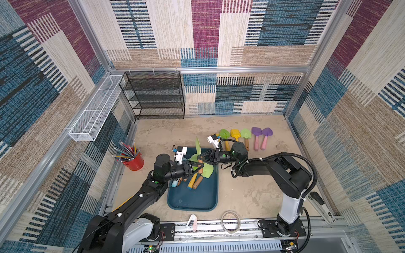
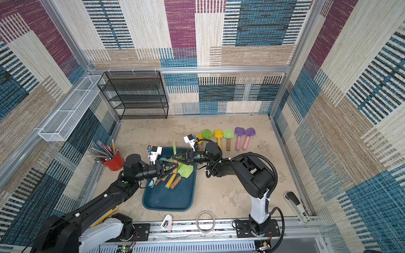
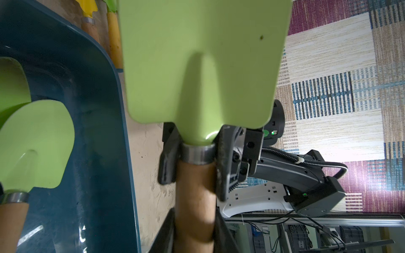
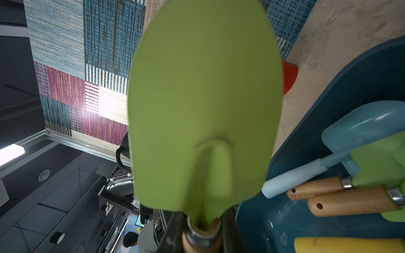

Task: Take the shovel out of the storage box
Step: Place the shovel at the center of the board.

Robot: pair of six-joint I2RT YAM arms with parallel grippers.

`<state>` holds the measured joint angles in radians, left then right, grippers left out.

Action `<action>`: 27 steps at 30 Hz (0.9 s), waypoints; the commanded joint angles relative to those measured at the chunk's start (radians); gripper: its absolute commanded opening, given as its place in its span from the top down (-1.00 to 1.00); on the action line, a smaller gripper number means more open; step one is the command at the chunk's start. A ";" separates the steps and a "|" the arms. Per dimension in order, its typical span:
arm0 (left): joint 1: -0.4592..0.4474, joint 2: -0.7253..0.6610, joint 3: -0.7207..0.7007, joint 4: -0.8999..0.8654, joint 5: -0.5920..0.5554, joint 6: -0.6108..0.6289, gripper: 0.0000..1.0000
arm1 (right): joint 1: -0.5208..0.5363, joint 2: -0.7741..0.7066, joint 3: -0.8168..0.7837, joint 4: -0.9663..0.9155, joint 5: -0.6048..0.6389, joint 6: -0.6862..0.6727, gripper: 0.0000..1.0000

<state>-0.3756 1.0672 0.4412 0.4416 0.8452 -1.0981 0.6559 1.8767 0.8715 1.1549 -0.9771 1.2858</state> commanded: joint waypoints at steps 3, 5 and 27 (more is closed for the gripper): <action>0.000 -0.035 0.033 -0.139 -0.009 0.072 -0.20 | 0.001 -0.017 -0.009 0.042 -0.001 -0.031 0.71; 0.000 -0.064 0.061 -0.256 -0.044 0.133 -0.33 | -0.002 -0.037 -0.012 -0.003 0.009 -0.064 0.70; -0.078 0.041 0.281 -0.866 -0.454 0.500 -0.03 | -0.090 -0.346 0.010 -0.909 0.336 -0.549 0.69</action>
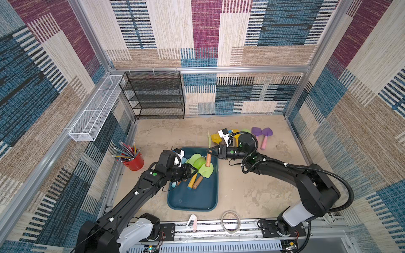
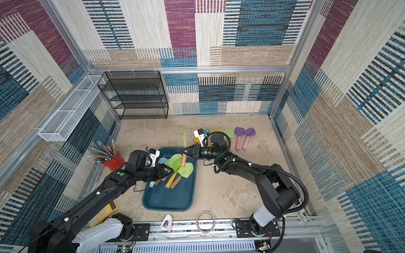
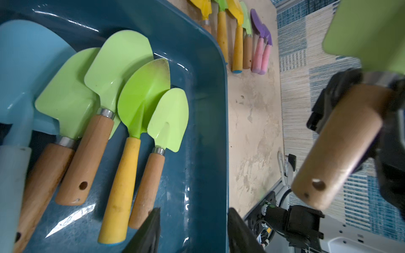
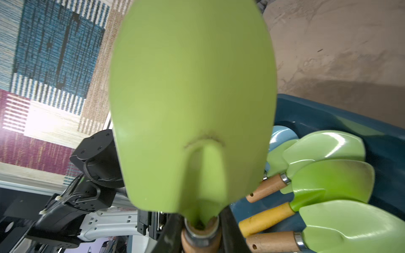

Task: Take the shovel out of the storage box
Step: Place the shovel at the center of the board.

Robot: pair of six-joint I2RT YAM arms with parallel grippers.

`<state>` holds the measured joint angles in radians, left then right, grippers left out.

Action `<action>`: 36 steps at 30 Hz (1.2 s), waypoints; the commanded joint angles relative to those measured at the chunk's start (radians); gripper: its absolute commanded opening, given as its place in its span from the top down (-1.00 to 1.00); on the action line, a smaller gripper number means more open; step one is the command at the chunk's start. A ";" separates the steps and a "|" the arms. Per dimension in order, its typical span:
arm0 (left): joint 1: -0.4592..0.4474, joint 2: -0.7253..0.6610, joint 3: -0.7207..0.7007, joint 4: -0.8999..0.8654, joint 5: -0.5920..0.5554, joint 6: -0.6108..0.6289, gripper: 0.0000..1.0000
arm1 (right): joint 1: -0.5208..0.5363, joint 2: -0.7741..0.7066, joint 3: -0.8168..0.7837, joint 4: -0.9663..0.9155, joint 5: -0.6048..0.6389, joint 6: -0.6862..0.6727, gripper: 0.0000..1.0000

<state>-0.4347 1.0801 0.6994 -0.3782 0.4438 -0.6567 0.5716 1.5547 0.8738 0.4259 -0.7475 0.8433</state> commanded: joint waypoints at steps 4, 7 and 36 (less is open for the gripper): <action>-0.089 0.095 0.074 -0.105 -0.151 0.095 -0.01 | -0.007 -0.091 0.015 -0.342 0.252 -0.182 0.68; -0.131 0.144 0.094 -0.131 -0.207 0.115 0.00 | -0.007 -0.147 0.014 -0.439 0.347 -0.225 0.68; -0.316 0.418 0.188 -0.178 -0.405 0.189 0.02 | 0.056 -0.203 -0.197 -0.664 0.615 -0.270 0.66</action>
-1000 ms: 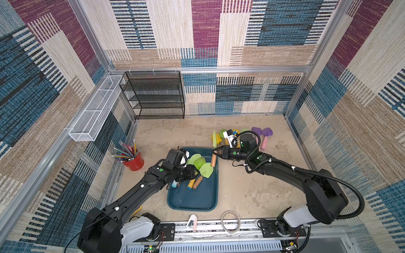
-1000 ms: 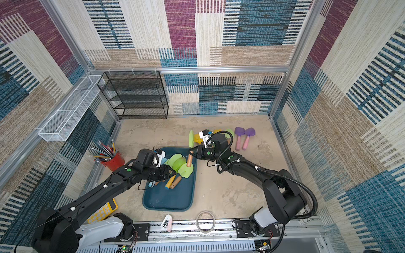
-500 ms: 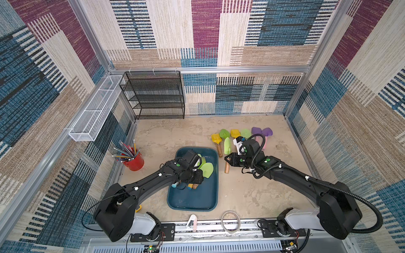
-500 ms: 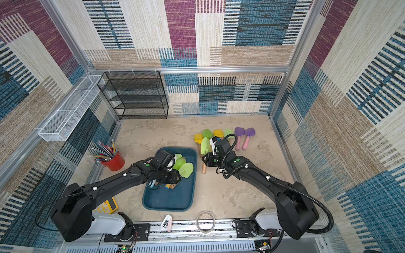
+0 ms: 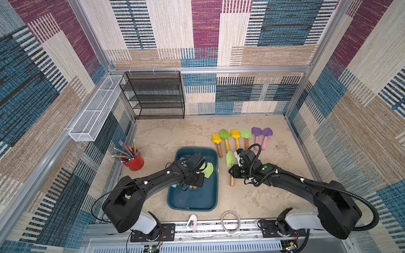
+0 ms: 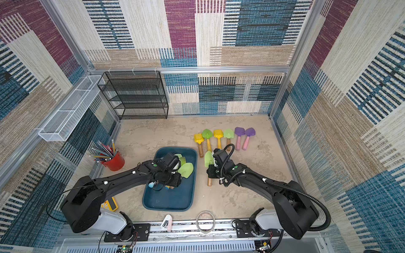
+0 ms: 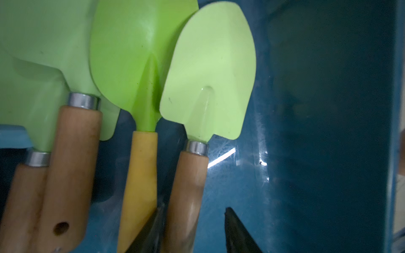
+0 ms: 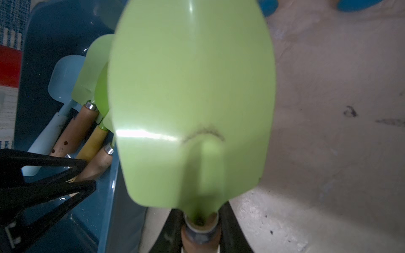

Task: Take the shovel out of the storage box
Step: Place the shovel at the center of the board.

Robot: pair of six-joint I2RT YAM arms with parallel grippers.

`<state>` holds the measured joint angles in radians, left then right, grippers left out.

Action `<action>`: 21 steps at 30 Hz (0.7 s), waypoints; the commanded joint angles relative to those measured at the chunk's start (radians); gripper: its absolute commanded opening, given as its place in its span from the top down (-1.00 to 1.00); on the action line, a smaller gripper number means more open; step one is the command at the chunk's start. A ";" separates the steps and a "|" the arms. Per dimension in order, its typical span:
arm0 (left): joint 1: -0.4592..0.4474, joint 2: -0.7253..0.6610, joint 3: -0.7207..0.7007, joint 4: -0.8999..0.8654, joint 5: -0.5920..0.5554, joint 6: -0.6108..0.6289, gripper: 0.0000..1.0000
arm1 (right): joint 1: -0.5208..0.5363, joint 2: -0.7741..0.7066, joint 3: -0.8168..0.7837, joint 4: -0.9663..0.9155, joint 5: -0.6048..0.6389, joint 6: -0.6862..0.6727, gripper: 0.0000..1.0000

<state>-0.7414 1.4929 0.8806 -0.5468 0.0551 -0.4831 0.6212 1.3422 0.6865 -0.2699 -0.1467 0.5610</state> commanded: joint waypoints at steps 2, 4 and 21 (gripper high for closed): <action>-0.018 0.009 0.007 -0.010 -0.017 0.012 0.02 | 0.015 0.023 -0.014 0.038 0.020 0.014 0.66; -0.026 0.010 0.005 -0.010 -0.014 0.006 0.02 | 0.025 0.039 -0.018 0.046 0.024 0.019 0.66; -0.075 0.000 -0.002 -0.009 -0.017 -0.026 0.03 | 0.045 0.168 0.002 0.097 0.052 0.026 0.63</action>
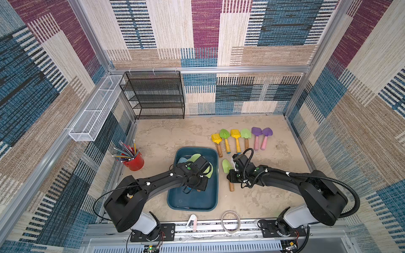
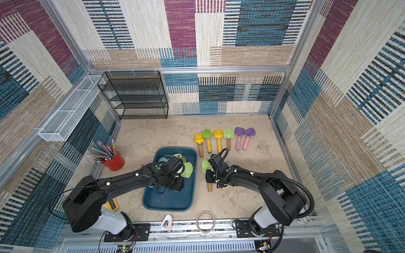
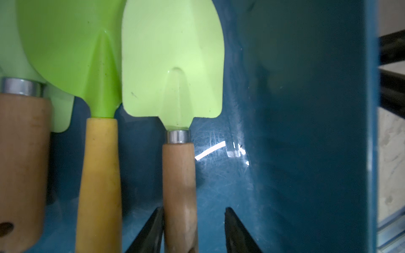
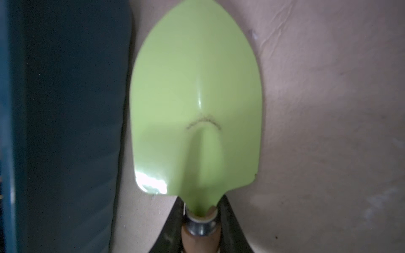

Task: Take the shovel out of the storage box
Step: Place the shovel at the center of the board.

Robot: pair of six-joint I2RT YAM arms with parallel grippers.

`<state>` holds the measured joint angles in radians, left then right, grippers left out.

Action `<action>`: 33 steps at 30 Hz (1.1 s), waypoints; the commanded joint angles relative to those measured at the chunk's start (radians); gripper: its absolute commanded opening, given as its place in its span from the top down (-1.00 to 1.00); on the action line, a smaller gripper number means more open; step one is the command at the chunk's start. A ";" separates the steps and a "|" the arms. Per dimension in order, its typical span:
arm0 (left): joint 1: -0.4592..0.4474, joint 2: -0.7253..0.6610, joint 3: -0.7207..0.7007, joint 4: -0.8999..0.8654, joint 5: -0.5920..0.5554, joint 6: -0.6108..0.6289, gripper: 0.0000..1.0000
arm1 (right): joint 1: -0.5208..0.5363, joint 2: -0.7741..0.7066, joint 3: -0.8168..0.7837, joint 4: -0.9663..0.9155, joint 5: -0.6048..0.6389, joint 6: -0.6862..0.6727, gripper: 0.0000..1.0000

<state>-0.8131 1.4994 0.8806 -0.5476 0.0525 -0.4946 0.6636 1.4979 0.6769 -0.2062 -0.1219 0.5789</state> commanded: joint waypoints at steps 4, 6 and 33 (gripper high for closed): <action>-0.006 -0.013 -0.011 -0.009 -0.016 -0.018 0.03 | 0.005 0.035 0.022 0.039 0.025 0.010 0.57; -0.008 -0.014 -0.015 -0.009 -0.016 -0.020 0.03 | 0.006 0.042 0.026 0.041 0.025 0.010 0.53; -0.026 -0.009 -0.008 -0.044 -0.052 -0.022 0.03 | 0.025 -0.071 0.028 0.033 -0.025 0.026 0.31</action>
<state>-0.8360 1.4853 0.8608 -0.5697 0.0204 -0.5030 0.6872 1.4509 0.7002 -0.1703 -0.1555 0.5976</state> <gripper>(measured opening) 0.482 0.345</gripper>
